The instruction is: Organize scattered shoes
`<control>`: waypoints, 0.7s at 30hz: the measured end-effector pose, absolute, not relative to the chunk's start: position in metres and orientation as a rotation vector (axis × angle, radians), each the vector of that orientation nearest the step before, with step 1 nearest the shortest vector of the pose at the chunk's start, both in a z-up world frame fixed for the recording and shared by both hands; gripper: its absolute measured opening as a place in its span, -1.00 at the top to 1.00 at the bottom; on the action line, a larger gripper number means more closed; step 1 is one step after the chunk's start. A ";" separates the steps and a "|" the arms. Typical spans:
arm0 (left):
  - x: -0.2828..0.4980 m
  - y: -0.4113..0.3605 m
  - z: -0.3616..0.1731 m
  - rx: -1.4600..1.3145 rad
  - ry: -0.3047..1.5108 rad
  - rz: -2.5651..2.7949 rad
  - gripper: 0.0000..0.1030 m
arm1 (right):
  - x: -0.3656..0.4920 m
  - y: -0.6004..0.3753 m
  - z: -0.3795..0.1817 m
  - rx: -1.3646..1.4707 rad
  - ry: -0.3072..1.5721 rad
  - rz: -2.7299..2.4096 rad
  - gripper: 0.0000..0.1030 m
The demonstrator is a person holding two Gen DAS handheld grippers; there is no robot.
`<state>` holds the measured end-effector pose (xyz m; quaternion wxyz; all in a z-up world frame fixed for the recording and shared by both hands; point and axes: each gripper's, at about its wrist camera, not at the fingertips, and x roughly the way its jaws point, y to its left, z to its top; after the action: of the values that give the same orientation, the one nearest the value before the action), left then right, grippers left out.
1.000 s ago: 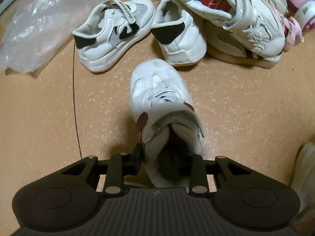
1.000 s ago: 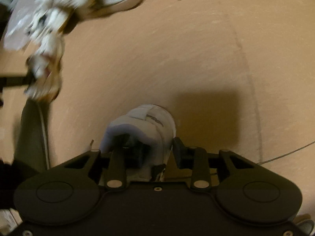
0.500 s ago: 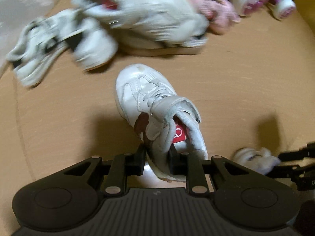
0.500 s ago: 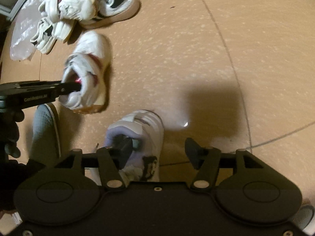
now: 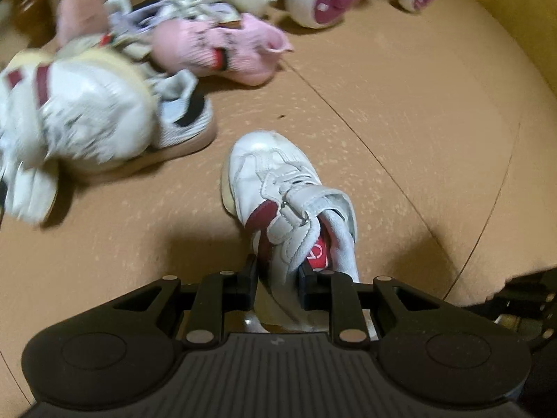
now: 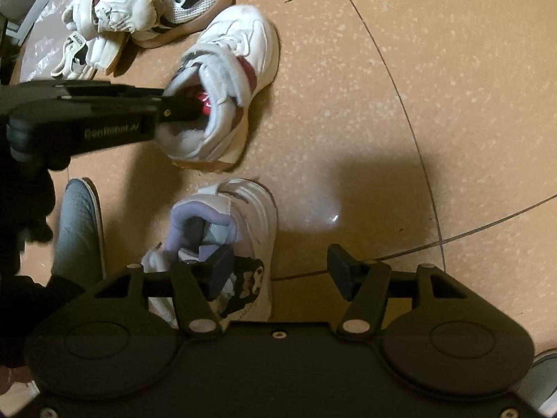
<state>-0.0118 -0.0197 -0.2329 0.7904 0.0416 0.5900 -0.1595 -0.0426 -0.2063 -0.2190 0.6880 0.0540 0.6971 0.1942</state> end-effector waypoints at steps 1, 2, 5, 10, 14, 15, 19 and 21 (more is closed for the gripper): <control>-0.012 -0.023 -0.234 0.207 1.252 -0.405 0.58 | -0.043 -0.207 -0.219 0.121 1.559 0.436 -0.21; -0.012 -0.024 -0.235 0.263 1.245 -0.425 0.58 | -0.043 -0.207 -0.220 0.121 1.557 0.438 -0.23; -0.003 -0.011 -0.229 0.295 1.194 -0.358 0.54 | -0.042 -0.208 -0.219 0.121 1.558 0.438 -0.27; 0.001 0.013 -0.219 0.016 1.240 -0.224 0.09 | -0.043 -0.206 -0.218 0.107 1.558 0.436 -0.28; -0.009 0.040 -0.219 -0.290 1.286 -0.023 0.08 | -0.044 -0.203 -0.216 0.080 1.550 0.426 -0.28; -0.013 0.045 -0.221 -0.339 1.308 0.035 0.08 | -0.045 -0.203 -0.216 0.075 1.548 0.423 -0.28; -0.024 0.055 -0.234 -0.530 1.338 0.122 0.08 | -0.045 -0.202 -0.215 0.066 1.543 0.429 -0.28; -0.024 0.055 -0.244 -0.585 1.344 0.161 0.08 | -0.045 -0.203 -0.216 0.067 1.538 0.437 -0.28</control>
<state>-0.0243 0.0550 -0.2437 0.7402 -0.2666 0.6129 0.0733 -0.0449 -0.2033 -0.2156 0.6966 0.0300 0.6895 0.1960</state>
